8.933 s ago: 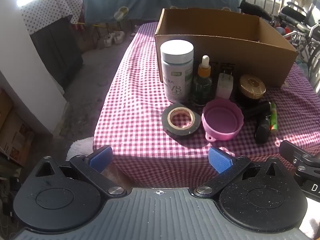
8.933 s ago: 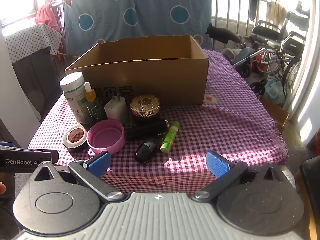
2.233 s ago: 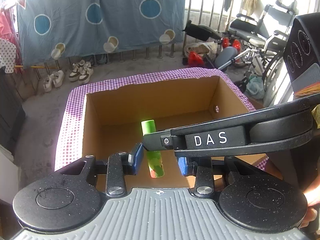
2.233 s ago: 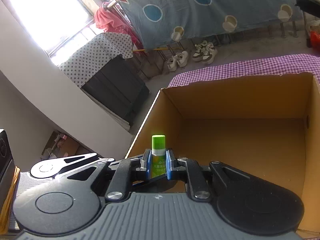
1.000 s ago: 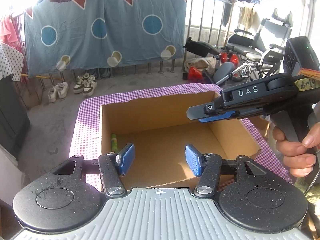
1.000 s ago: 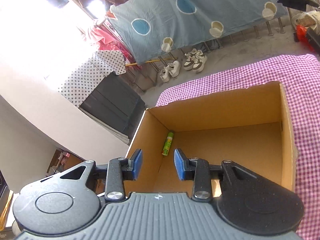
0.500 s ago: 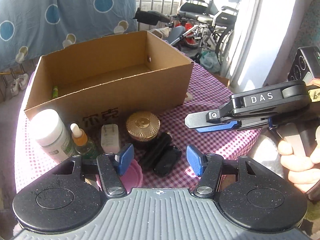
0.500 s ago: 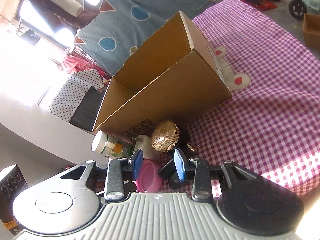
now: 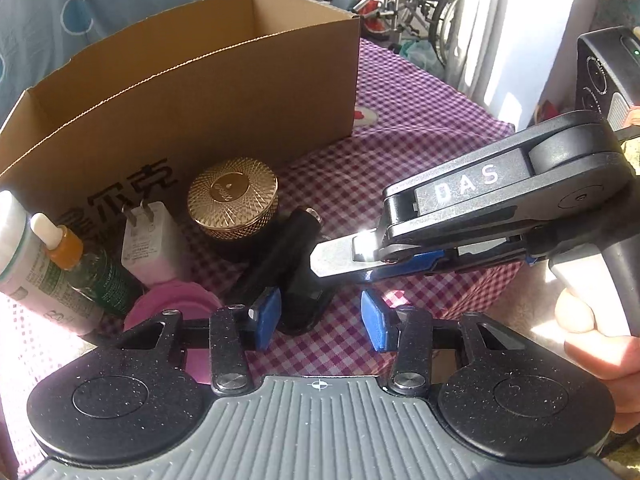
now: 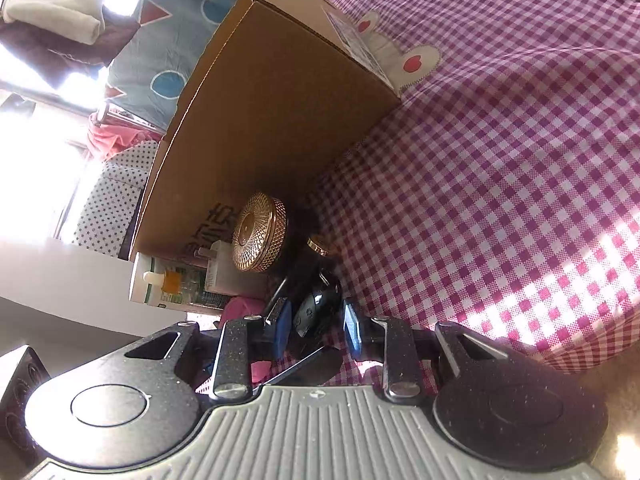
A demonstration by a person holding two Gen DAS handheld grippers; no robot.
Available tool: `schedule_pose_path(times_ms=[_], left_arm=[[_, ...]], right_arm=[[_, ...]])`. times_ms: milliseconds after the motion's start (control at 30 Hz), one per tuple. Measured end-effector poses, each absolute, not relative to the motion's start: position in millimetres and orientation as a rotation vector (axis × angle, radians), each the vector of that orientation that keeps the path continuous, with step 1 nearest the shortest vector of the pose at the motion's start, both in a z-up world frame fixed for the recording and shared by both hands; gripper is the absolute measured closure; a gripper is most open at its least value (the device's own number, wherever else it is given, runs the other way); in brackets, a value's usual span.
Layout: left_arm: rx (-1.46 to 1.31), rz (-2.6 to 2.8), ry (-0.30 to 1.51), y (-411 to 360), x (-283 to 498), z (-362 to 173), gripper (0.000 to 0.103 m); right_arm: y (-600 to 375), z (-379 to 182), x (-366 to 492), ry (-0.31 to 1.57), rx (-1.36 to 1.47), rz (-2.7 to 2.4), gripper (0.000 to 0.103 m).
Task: Organize rigid objects
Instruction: 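Return the right tool to the table and grasp the small black key fob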
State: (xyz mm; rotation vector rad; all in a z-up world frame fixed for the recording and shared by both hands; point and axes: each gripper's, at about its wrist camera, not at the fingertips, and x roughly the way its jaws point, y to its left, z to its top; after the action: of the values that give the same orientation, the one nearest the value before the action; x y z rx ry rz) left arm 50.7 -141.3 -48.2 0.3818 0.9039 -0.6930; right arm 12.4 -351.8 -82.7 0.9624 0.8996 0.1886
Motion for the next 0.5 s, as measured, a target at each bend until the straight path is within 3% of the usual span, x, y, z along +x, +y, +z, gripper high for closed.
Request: schedule_pose_path(times_ms=[500], left_arm=[[0.343, -0.756, 0.904, -153, 43, -45, 0.058]], right_arm=[[-379, -81, 5, 0.874, 0.995, 0.192, 0.074]])
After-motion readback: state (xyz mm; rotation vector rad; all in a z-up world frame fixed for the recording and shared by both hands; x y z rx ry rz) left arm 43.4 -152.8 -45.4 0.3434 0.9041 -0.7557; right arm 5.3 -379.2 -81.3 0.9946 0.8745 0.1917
